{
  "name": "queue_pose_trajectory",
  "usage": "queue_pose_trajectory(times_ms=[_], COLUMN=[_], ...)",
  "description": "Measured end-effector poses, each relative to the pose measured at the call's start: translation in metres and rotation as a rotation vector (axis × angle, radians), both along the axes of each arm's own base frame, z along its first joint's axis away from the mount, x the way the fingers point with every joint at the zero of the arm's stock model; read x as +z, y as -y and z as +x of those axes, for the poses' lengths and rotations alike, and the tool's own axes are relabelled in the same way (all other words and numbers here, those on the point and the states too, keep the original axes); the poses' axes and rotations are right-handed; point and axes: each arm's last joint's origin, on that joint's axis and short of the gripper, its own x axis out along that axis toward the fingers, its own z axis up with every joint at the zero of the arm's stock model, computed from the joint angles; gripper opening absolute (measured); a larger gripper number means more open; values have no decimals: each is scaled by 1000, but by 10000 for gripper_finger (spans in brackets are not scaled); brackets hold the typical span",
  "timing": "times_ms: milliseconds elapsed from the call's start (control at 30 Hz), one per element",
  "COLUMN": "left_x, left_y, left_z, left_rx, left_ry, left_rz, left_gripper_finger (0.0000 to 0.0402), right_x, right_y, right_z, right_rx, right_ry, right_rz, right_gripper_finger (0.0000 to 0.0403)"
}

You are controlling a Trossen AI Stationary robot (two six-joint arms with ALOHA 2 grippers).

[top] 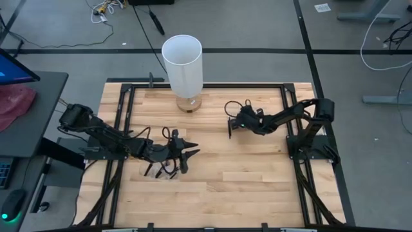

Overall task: Put items in baskets/containers
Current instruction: Put the foundation brush in the transparent organizer

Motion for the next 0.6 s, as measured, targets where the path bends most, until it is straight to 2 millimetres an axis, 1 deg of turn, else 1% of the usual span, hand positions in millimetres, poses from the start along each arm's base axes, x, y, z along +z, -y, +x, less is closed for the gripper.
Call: queue_pose_trajectory(times_ms=[167,367,433,600], left_x=[0,1,2,1], left_y=[0,0,0,0], left_z=[0,0,0,0], left_rx=[2,2,2,2], left_ry=[4,16,16,15], left_rz=[-1,-5,-5,-5], left_gripper_finger=[115,115,115,115], right_x=[-10,-12,-12,-12], right_y=[-6,-10,-11,-12], right_z=[-20,-23,-22,-22], right_rx=[14,61,83,125], right_ry=[122,92,75,37], right_rz=[-25,-50,-58,-74], right_gripper_finger=[97,17,10,10])
